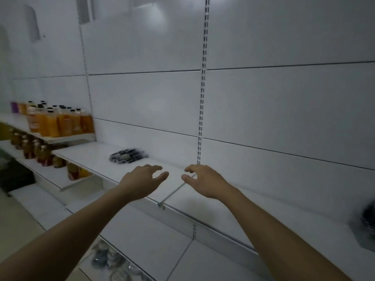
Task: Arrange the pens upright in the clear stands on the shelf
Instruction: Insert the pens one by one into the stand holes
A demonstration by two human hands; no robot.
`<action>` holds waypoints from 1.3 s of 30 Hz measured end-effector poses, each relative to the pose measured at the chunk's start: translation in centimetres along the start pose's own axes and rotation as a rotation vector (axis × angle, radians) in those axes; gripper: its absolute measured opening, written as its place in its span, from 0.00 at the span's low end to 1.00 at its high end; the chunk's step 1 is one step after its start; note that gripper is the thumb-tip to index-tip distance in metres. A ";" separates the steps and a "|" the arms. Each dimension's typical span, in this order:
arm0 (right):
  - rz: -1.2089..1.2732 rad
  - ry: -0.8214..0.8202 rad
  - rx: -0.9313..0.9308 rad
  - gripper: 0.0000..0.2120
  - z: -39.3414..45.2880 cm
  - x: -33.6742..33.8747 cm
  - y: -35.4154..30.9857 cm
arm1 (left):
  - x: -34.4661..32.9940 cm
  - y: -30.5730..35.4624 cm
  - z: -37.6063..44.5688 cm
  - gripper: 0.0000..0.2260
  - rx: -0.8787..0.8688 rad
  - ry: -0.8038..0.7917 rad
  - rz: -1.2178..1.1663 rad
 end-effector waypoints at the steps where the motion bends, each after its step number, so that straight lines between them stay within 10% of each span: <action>1: 0.013 -0.003 0.006 0.24 1.4 -0.8 -1.4 | 0.6 -2.0 0.2 0.28 0.013 -0.001 0.001; 23: 0.009 -0.195 -0.032 0.28 33.3 -22.1 -3.4 | -7.1 -24.8 21.5 0.26 0.164 -0.017 -0.068; 39: -0.130 0.090 -0.168 0.19 41.4 -26.8 -1.4 | -11.1 -29.0 34.8 0.24 0.042 0.113 0.146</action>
Point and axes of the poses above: each hand's wrist, its own z-axis towards the middle knuckle, its own x-axis out of the back of the hand, y = z × x, the point moved 4 cm from there along z, towards the middle knuckle, and after that the axes turned 1 degree about -z, right-handed, at the moved point
